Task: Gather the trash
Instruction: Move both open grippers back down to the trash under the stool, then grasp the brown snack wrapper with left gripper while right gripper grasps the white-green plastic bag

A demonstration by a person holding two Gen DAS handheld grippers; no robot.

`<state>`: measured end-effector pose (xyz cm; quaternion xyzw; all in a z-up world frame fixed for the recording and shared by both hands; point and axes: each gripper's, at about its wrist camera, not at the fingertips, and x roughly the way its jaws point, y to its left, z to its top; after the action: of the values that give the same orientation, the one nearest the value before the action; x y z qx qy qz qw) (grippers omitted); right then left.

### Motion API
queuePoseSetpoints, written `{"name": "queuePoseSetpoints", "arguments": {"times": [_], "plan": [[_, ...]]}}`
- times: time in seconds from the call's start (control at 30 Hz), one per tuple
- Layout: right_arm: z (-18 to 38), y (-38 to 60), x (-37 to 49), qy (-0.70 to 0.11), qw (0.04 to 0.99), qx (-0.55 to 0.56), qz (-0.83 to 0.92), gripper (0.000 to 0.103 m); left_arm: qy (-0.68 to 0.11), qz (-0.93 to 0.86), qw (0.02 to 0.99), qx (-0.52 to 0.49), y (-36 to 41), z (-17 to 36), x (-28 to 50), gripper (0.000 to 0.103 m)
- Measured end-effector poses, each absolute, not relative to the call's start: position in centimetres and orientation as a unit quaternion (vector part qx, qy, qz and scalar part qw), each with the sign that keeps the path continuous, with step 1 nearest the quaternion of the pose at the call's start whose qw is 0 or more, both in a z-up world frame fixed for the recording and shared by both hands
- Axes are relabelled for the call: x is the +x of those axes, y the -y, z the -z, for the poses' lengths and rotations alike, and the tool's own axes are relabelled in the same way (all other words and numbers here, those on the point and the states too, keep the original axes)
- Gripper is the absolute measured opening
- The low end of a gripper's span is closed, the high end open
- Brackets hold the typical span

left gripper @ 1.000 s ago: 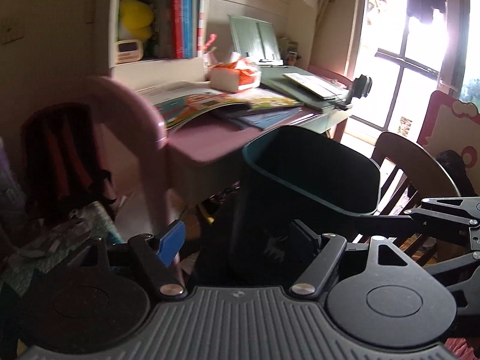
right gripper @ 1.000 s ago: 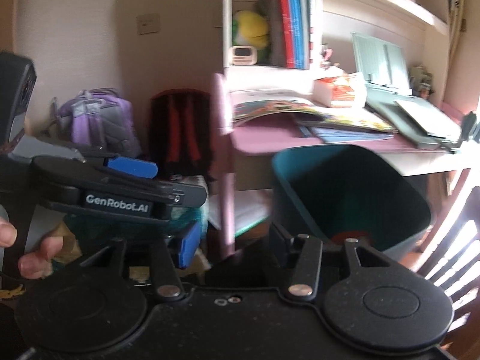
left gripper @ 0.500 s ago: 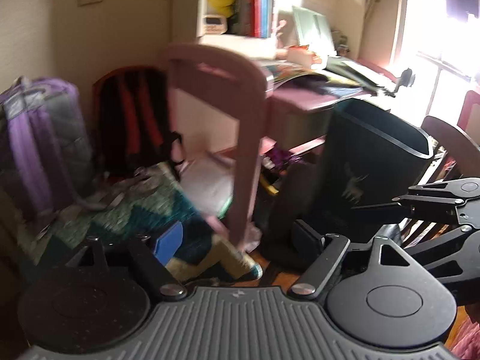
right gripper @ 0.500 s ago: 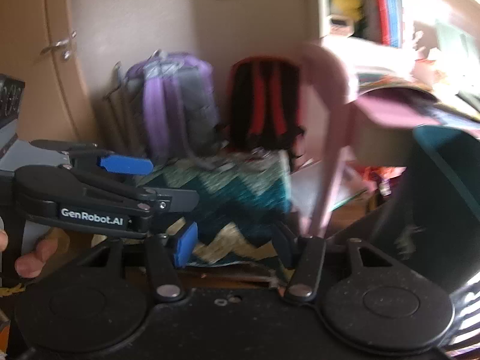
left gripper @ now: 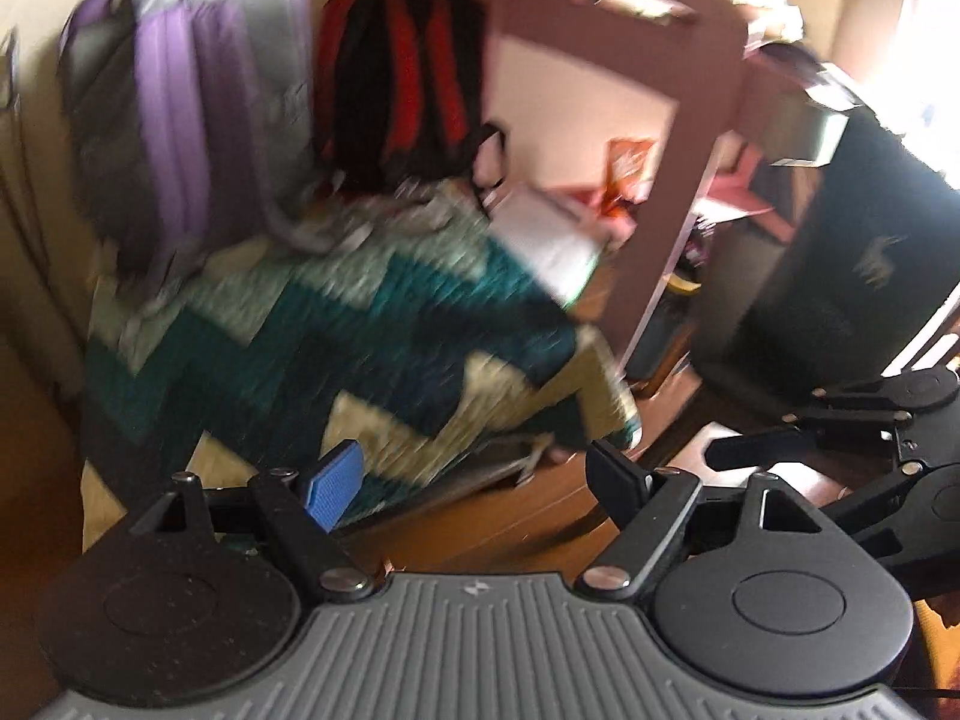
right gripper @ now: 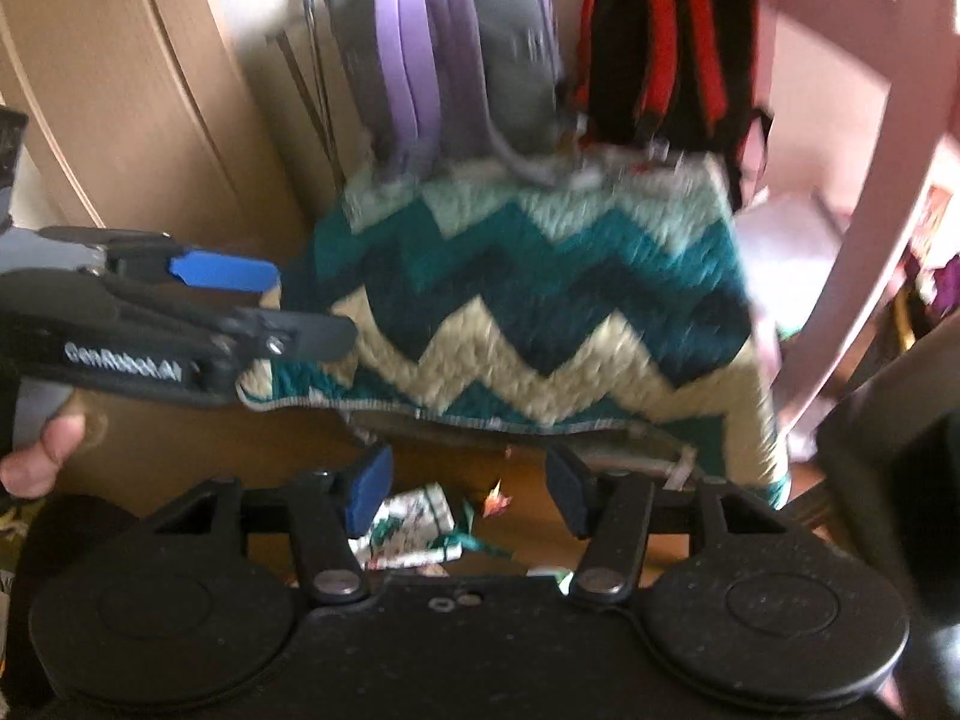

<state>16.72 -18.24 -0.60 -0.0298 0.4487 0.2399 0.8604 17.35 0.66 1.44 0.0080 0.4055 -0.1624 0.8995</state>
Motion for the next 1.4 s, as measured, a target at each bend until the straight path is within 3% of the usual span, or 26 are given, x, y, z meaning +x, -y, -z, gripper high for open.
{"name": "queuePoseSetpoints", "arguments": {"times": [0.17, 0.5, 0.87, 1.4], "plan": [[6.4, 16.1, 18.8, -0.491, 0.838, -0.018, -0.237, 0.057, -0.426, 0.145, 0.893, 0.001, -4.3, 4.2, 19.5, 0.098], [20.3, 14.5, 23.4, -0.581, 0.791, 0.017, -0.192, 0.057, -0.497, 0.137, 0.857, 0.022, -7.0, 17.6, 24.3, 0.098], [35.2, 15.6, 27.8, -0.674, 0.733, 0.02, -0.091, 0.057, -0.551, 0.146, 0.817, 0.088, -4.0, 30.5, 28.6, 0.098], [48.8, 17.3, 28.3, -0.737, 0.671, 0.066, -0.048, 0.056, -0.618, 0.153, 0.768, 0.066, -0.3, 45.9, 32.8, 0.098]]}}
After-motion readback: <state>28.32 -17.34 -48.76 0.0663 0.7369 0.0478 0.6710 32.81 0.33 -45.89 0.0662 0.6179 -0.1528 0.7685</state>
